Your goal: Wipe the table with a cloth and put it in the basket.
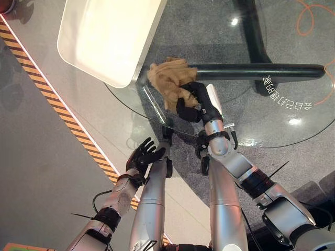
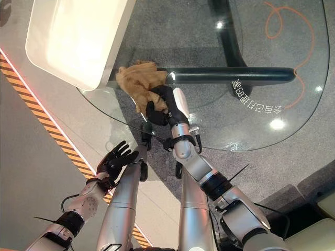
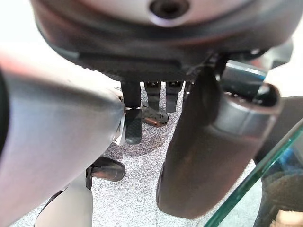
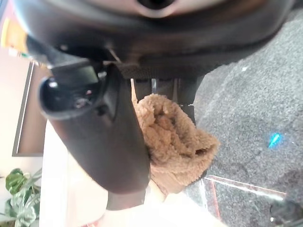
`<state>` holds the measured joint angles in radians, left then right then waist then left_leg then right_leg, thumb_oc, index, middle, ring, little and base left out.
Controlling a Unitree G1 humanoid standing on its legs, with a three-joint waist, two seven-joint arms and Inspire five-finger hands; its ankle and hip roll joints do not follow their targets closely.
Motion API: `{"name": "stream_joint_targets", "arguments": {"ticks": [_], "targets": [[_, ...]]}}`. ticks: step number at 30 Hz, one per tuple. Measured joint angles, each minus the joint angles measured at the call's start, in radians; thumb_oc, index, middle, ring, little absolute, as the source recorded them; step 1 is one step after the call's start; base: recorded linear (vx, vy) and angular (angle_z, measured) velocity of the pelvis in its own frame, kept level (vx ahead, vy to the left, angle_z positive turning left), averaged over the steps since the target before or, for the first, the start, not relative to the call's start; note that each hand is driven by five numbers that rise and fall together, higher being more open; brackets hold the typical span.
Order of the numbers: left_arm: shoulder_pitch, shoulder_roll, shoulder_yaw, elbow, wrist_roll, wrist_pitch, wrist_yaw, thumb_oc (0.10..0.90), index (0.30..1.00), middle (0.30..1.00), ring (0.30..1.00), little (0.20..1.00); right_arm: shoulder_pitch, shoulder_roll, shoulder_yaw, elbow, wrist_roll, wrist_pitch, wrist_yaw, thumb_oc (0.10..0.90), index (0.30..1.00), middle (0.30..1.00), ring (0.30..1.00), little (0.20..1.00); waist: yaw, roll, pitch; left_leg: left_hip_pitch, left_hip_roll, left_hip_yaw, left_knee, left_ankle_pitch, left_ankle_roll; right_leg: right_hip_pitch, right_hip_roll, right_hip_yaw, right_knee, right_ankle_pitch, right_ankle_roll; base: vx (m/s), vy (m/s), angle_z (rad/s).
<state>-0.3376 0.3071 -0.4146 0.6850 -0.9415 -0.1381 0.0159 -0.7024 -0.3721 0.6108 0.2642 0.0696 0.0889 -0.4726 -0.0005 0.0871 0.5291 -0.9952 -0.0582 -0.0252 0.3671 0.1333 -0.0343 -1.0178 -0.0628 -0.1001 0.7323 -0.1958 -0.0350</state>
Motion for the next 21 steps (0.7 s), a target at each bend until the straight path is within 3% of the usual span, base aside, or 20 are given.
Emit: {"name": "stream_joint_targets", "arguments": {"ticks": [14, 21], "targets": [[-0.008, -0.004, -0.003, 0.002, -0.017, 0.006, 0.018, 0.8, 0.9, 0.9, 0.9, 0.9, -0.002, 0.001, 0.012, 0.002, 0.011, 0.011, -0.001, 0.1, 0.3, 0.3, 0.3, 0.2, 0.0, 0.0, 0.0, -0.003, -0.001, -0.001, 0.001, -0.004, 0.005, 0.0, -0.008, -0.005, -0.005, 0.0, 0.0, 0.0, -0.002, 0.0], [-0.01, -0.004, -0.003, 0.003, -0.018, 0.006, 0.018, 0.8, 0.9, 0.9, 0.9, 0.9, -0.001, 0.028, 0.017, 0.034, 0.011, -0.005, -0.081, 0.1, 0.3, 0.3, 0.3, 0.2, -0.001, 0.0, 0.0, -0.004, 0.0, -0.001, 0.012, -0.004, 0.005, 0.0, -0.01, -0.005, -0.006, 0.0, -0.001, 0.0, -0.009, 0.0]]}}
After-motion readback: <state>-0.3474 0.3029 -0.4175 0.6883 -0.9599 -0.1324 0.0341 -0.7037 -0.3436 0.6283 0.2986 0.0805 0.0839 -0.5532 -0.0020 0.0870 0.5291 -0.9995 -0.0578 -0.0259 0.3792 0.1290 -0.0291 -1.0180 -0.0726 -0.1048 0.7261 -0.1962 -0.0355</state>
